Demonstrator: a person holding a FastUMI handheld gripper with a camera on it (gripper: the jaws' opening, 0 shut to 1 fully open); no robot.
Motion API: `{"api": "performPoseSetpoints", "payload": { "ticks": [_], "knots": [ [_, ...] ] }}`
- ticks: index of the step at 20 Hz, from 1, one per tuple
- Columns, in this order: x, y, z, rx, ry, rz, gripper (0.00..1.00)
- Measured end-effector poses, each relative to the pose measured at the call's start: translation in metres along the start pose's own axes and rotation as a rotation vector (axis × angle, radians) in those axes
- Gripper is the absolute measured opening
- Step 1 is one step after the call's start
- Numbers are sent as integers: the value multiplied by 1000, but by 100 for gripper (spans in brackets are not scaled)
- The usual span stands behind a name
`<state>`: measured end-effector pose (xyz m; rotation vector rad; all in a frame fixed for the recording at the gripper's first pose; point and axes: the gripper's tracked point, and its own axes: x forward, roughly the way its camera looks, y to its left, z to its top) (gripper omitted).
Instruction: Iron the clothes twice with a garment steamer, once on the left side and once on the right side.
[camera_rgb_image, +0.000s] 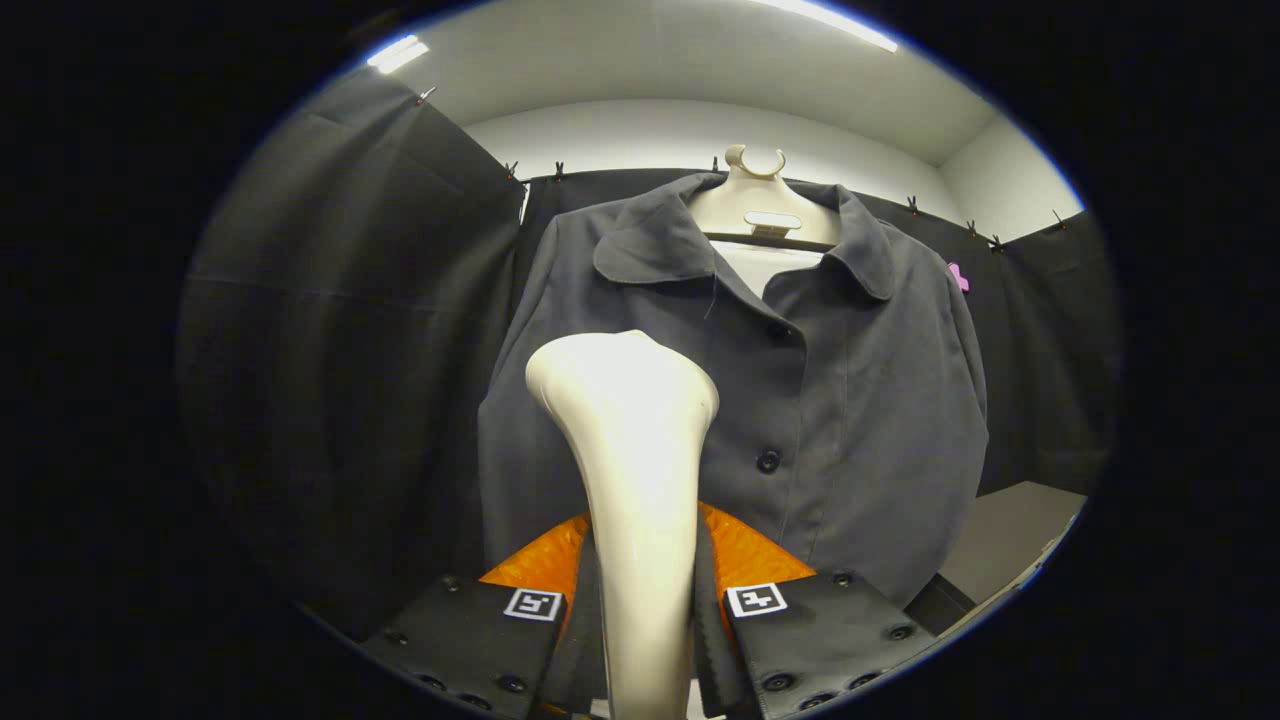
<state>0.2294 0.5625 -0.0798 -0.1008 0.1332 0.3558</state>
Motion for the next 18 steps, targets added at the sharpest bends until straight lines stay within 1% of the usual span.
{"api": "performPoseSetpoints", "payload": {
  "ticks": [3,7,14,18],
  "knots": [
    [3,-2,-18,18,44,1,46],
    [-11,-4,-37,29,76,-6,46],
    [-20,4,-74,36,134,23,46],
    [-25,7,-97,27,172,23,46]
  ]
}}
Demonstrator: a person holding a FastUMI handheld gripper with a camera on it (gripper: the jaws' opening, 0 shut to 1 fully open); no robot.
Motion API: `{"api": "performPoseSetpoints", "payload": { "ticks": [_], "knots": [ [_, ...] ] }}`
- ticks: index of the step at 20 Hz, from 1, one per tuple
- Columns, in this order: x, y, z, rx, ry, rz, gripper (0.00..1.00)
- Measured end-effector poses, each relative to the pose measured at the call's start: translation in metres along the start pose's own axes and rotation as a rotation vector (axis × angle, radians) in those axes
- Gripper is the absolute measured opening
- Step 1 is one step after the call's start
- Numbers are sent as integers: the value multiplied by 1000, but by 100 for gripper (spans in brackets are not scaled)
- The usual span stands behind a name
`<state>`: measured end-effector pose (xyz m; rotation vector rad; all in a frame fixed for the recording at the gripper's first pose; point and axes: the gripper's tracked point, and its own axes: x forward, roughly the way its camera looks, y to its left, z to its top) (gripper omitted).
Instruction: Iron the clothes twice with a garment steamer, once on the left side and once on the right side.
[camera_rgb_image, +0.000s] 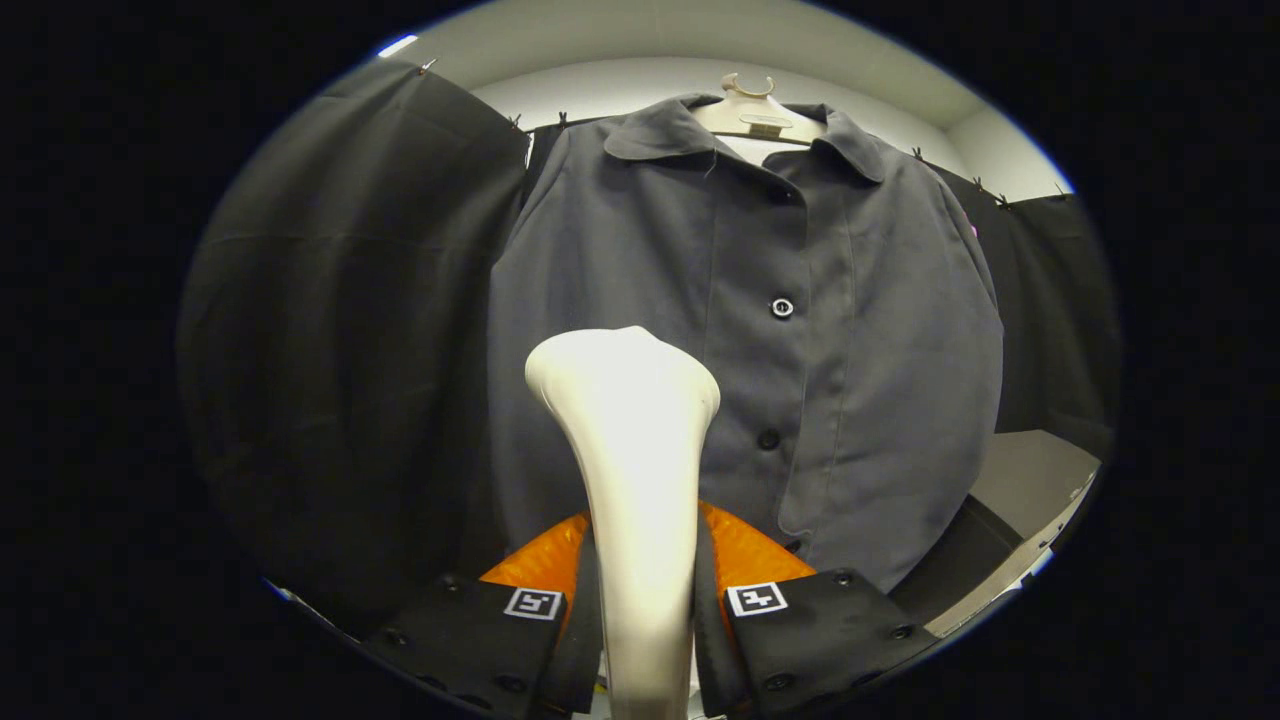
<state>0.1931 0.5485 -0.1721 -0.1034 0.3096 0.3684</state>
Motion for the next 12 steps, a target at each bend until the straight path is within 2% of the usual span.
{"api": "performPoseSetpoints", "payload": {
  "ticks": [12],
  "knots": [
    [-6,9,-71,7,126,16,46]
  ]
}}
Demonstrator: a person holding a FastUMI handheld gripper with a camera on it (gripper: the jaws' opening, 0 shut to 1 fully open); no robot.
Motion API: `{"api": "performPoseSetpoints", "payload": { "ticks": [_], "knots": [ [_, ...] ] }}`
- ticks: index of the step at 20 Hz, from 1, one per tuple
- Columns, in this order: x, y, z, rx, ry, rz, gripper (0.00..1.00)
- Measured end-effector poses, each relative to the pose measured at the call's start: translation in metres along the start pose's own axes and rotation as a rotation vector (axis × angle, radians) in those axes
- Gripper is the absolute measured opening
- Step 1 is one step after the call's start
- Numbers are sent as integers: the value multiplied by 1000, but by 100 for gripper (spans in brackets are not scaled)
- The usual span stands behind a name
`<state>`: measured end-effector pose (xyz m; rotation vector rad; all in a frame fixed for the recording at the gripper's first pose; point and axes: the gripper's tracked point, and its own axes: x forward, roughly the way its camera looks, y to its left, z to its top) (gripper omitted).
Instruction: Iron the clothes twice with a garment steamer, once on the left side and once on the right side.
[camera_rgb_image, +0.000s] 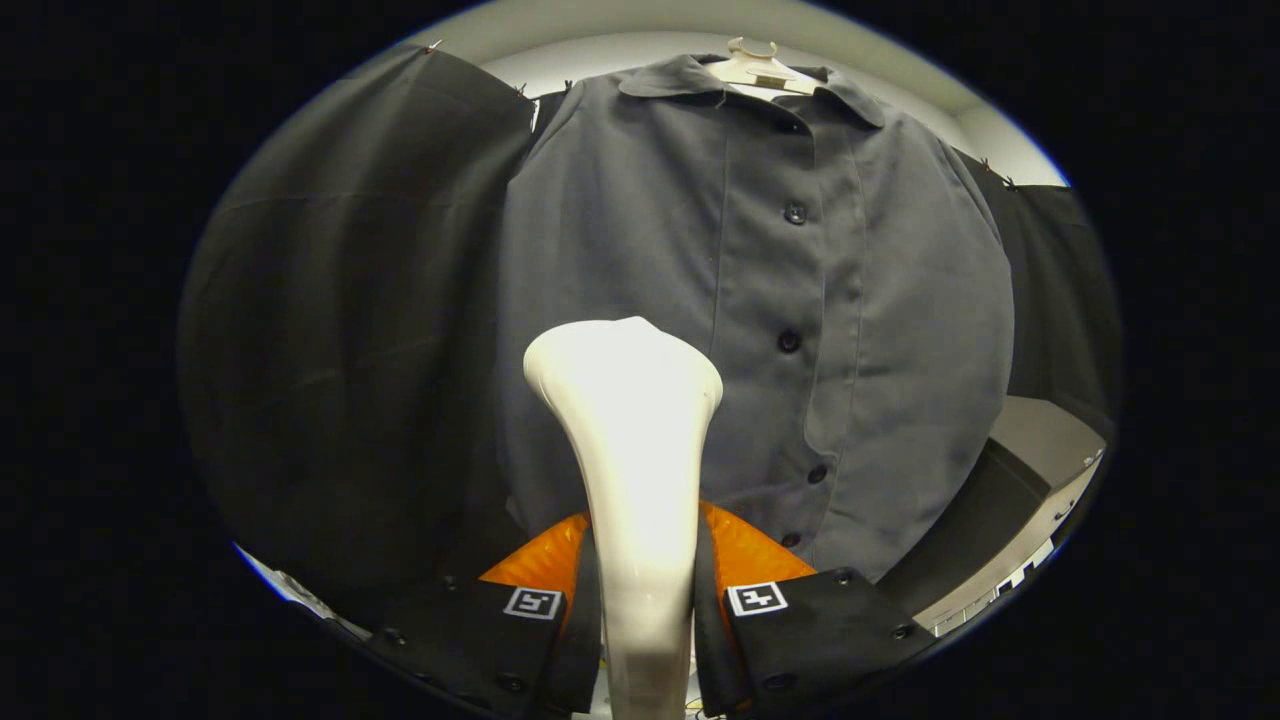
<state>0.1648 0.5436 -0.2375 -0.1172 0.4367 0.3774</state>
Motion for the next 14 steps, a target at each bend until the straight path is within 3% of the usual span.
{"api": "performPoseSetpoints", "payload": {
  "ticks": [14],
  "knots": [
    [8,15,-96,7,179,25,46]
  ]
}}
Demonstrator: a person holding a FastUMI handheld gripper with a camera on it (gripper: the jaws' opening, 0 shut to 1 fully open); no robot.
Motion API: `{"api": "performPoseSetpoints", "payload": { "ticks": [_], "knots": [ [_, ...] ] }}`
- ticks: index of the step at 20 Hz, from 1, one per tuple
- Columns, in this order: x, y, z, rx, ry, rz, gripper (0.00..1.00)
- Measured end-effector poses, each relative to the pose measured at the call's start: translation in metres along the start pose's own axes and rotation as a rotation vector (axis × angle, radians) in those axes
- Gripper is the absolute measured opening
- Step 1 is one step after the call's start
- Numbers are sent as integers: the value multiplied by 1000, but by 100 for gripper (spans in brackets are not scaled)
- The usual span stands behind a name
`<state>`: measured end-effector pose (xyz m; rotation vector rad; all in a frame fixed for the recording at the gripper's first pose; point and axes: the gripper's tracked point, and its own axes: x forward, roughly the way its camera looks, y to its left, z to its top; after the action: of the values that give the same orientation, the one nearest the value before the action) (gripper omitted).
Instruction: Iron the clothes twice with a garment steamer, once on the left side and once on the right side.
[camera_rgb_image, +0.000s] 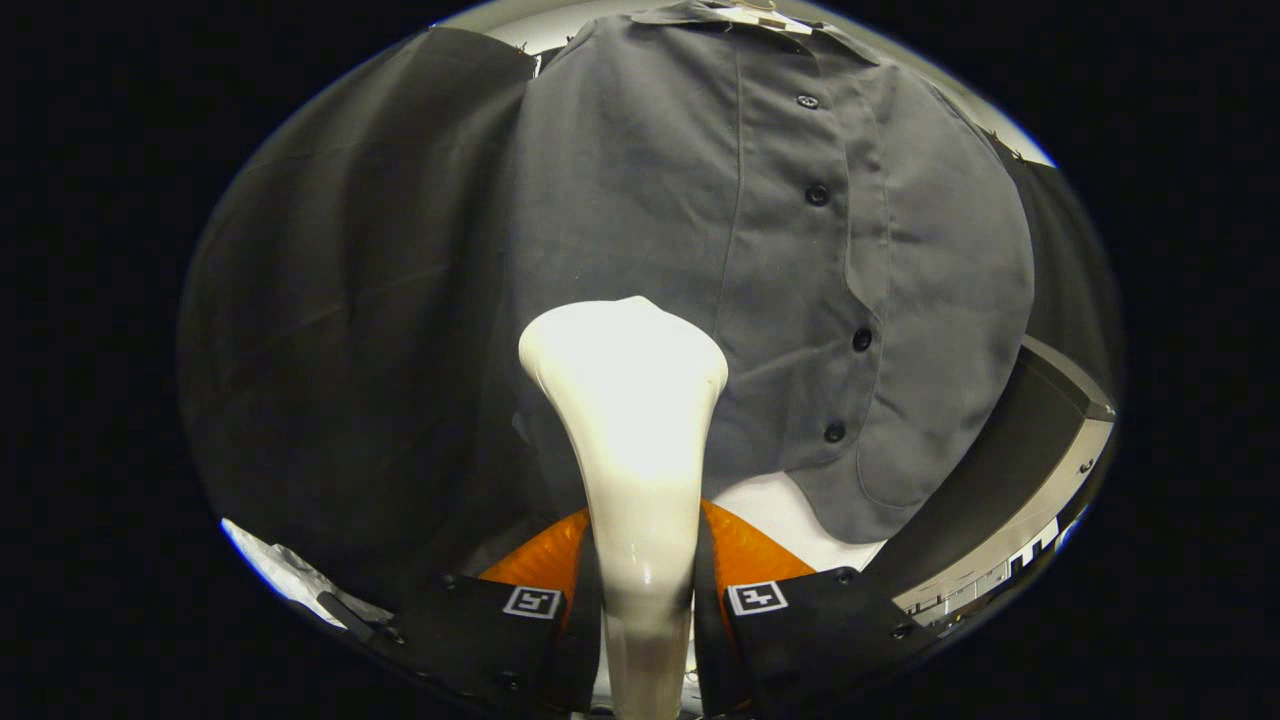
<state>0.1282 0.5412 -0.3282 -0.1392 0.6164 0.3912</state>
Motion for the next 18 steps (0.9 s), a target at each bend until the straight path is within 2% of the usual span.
{"api": "performPoseSetpoints", "payload": {
  "ticks": [6,12,18],
  "knots": [
    [-7,1,0,-16,-2,11,46],
    [-38,-7,32,-37,-101,10,46],
    [-92,-21,88,-30,-235,20,46]
  ]
}}
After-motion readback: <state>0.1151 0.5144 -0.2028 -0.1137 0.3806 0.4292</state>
